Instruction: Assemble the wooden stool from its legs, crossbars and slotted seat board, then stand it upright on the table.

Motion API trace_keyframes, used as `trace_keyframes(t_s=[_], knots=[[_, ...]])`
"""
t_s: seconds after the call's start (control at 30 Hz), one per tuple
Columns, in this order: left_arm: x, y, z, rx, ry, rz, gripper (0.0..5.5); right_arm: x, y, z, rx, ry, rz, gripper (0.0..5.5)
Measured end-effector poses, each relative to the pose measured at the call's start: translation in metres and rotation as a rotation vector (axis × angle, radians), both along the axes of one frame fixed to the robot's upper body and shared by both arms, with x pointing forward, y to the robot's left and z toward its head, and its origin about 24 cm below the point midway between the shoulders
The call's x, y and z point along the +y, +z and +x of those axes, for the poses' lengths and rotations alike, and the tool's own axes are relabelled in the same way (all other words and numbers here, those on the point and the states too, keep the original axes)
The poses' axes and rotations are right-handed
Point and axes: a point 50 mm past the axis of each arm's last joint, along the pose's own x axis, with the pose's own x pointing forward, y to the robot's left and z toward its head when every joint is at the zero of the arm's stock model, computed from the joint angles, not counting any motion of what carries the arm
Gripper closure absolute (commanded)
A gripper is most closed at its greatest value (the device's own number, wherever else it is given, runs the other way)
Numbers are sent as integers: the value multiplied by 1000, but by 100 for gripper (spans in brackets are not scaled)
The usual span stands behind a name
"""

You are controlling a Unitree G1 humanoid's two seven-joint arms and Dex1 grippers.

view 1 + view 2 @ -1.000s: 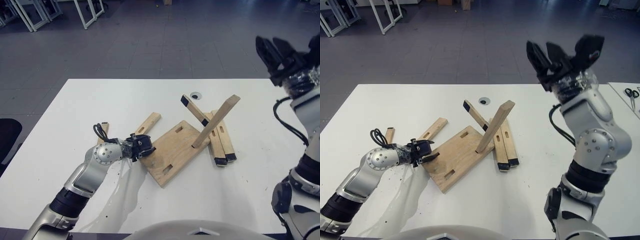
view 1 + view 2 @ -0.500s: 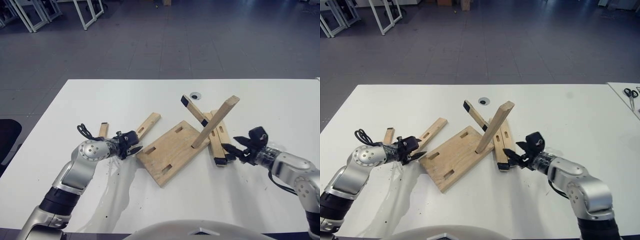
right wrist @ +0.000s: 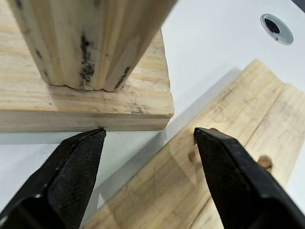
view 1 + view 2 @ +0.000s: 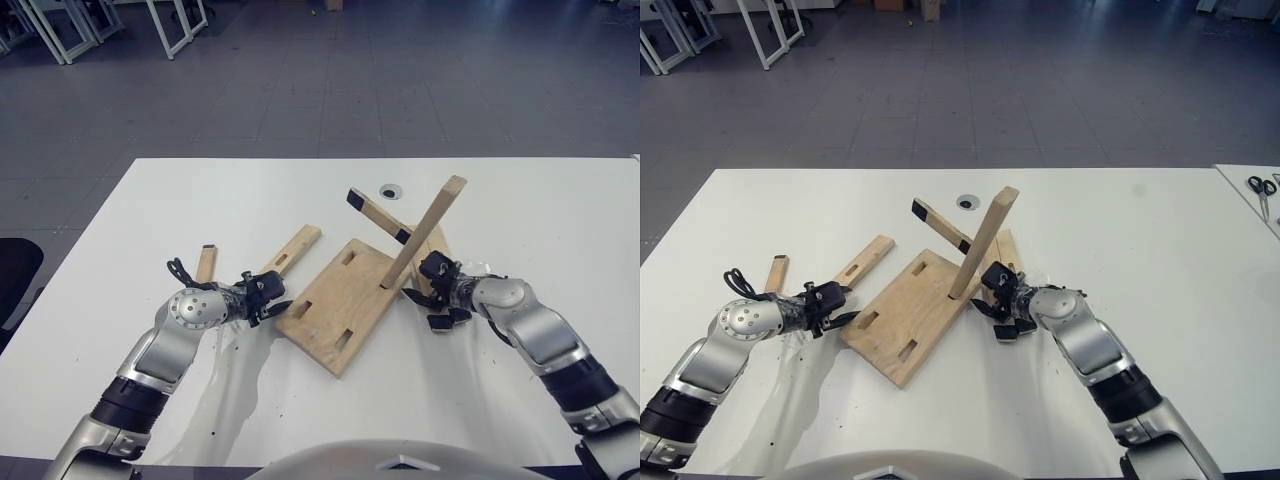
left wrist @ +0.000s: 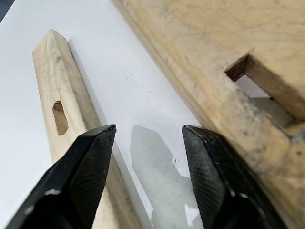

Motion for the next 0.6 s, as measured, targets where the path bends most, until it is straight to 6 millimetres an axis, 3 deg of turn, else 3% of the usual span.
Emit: trace_keyframes(t_s=[0.2, 0.37, 0.47, 0.6], knots=[[-12, -1, -2, 10, -15, -33, 291, 22, -11, 23, 1, -63, 172, 208], [-39, -5, -4, 44, -39, -122, 291, 24, -4, 43, -49, -161, 359, 208], [-52, -4, -8, 67, -54, -162, 291, 20, 7, 48, -102, -191, 389, 208], [-50, -1, -10, 60, -60, -136, 291, -4, 53, 41, -243, -222, 353, 208]])
